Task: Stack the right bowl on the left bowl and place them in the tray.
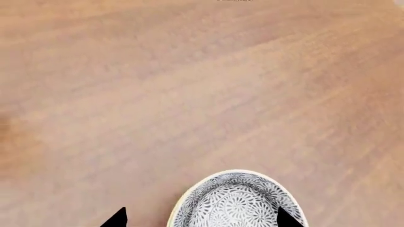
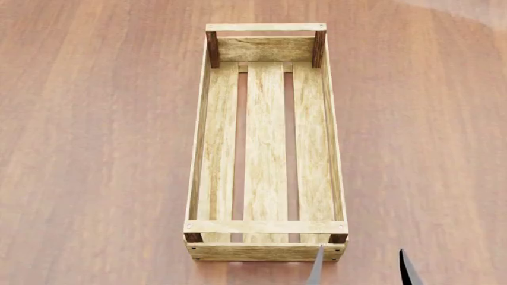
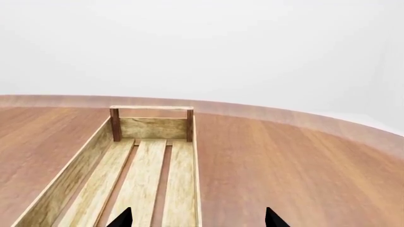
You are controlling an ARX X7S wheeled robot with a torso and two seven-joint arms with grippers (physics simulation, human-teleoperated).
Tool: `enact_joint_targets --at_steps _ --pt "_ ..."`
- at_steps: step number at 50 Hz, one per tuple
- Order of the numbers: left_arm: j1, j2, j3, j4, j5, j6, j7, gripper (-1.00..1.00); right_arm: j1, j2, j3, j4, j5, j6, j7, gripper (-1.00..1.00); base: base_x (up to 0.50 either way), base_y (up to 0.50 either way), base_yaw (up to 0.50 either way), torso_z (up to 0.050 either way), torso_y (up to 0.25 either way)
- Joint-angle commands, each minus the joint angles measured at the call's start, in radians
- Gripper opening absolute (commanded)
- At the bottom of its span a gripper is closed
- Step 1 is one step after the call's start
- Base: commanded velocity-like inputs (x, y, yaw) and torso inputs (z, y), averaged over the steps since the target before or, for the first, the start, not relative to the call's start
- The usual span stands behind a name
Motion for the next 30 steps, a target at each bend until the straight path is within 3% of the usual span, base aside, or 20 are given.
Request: enact_joint_targets --at_steps 1,18,30 --pt "0.011 0.025 -0.038 -0.005 0.012 -0.004 0.058 1.0 -0.002 -0.017 0.019 -0.004 -0.02 0.004 -0.021 1.0 0.0 0.0 0.0 0.0 0.0" --pt "0.003 0.03 -0.063 -0.079 -0.057 -0.017 0.152 1.0 0.0 -0.017 0.016 0.005 -0.019 0.002 -0.018 1.0 0.0 0.0 0.0 0.0 0.0" --pt "0.016 0.029 -0.082 -0.108 -0.027 0.015 0.176 1.0 0.0 -0.015 0.013 0.007 -0.021 0.002 -0.014 1.0 0.0 0.0 0.0 0.0 0.0"
